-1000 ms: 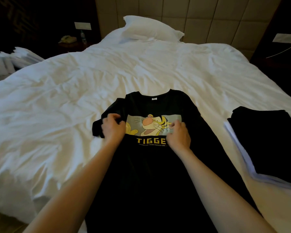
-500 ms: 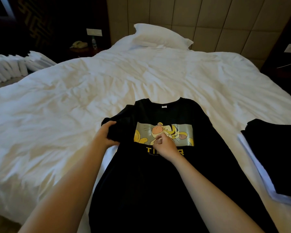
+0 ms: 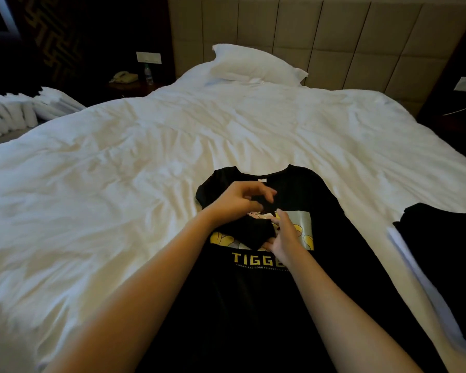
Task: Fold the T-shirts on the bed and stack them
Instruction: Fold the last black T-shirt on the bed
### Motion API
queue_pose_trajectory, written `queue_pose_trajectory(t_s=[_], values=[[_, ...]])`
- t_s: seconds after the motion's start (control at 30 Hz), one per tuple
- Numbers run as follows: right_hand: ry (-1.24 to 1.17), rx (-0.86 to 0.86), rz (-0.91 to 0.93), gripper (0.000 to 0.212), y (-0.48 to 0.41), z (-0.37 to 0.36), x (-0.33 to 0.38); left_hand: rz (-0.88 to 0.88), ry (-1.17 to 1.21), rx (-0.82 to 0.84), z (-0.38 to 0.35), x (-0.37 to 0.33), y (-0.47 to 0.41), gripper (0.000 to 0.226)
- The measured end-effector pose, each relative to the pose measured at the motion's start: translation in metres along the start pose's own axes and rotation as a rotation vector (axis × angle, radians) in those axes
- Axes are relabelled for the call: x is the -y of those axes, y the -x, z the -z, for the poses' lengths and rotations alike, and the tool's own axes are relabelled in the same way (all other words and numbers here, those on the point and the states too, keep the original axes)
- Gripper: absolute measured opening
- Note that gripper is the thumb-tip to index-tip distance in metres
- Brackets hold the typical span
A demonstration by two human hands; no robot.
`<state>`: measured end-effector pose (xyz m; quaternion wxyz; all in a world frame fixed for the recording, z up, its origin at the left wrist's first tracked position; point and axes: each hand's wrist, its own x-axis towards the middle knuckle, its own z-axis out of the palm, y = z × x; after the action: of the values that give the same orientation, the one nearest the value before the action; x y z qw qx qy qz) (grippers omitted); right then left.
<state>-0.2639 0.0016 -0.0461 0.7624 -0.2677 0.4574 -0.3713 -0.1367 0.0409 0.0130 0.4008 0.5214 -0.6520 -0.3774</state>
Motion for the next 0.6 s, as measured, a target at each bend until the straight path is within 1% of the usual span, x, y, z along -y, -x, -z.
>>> queue_pose_trajectory(t_s=[0.03, 0.07, 0.1, 0.13, 0.17, 0.2, 0.23, 0.27, 0.3, 0.33, 0.37, 0.4, 0.47, 0.5, 0.53, 0.57, 0.6], values=[[0.018, 0.003, 0.024, 0.034, 0.0, 0.0, 0.0, 0.047, 0.038, -0.072, 0.002, 0.01, 0.0, 0.034], [0.099, -0.006, 0.064, 0.033, -0.004, -0.001, -0.002, 0.113, 0.008, -0.19, 0.006, 0.022, -0.002, 0.033], [0.246, -0.031, 0.122, 0.034, -0.008, -0.003, -0.003, 0.197, -0.07, -0.334, 0.012, 0.035, -0.003, 0.031], [0.468, -0.071, 0.214, 0.039, -0.012, -0.005, -0.005, 0.304, -0.138, -0.472, 0.018, 0.048, -0.004, 0.031], [0.738, -0.097, 0.347, 0.048, -0.016, -0.006, -0.006, 0.429, -0.16, -0.589, 0.025, 0.062, -0.004, 0.033], [1.024, -0.086, 0.488, 0.058, -0.021, -0.007, -0.006, 0.56, -0.123, -0.67, 0.031, 0.072, -0.003, 0.039], [1.286, -0.033, 0.596, 0.065, -0.025, -0.011, -0.007, 0.674, -0.031, -0.712, 0.036, 0.081, -0.003, 0.046], [1.488, 0.05, 0.646, 0.07, -0.025, -0.017, -0.009, 0.741, 0.111, -0.723, 0.041, 0.088, -0.004, 0.05], [1.622, 0.125, 0.652, 0.073, -0.024, -0.023, -0.012, 0.752, 0.283, -0.718, 0.045, 0.091, -0.004, 0.047], [1.694, 0.167, 0.637, 0.074, -0.026, -0.029, -0.017, 0.732, 0.464, -0.701, 0.048, 0.094, -0.007, 0.039], [1.703, 0.17, 0.626, 0.071, -0.025, -0.032, -0.021, 0.71, 0.628, -0.684, 0.05, 0.096, -0.01, 0.034], [1.642, 0.145, 0.618, 0.063, -0.027, -0.034, -0.021, 0.698, 0.753, -0.682, 0.052, 0.098, -0.014, 0.031], [1.464, 0.147, 0.587, 0.036, -0.025, -0.035, -0.02, 0.71, 0.869, -0.663, 0.055, 0.101, -0.021, 0.028], [1.401, 0.178, 0.548, 0.023, -0.025, -0.034, -0.017, 0.735, 0.879, -0.626, 0.057, 0.101, -0.026, 0.025], [1.319, 0.206, 0.505, 0.014, -0.023, -0.035, -0.013, 0.768, 0.862, -0.575, 0.057, 0.099, -0.03, 0.021], [1.201, 0.234, 0.449, 0.016, -0.024, -0.036, -0.009, 0.799, 0.818, -0.529, 0.059, 0.098, -0.035, 0.022], [1.044, 0.265, 0.368, 0.023, -0.024, -0.037, -0.005, 0.812, 0.768, -0.504, 0.06, 0.096, -0.039, 0.024]])
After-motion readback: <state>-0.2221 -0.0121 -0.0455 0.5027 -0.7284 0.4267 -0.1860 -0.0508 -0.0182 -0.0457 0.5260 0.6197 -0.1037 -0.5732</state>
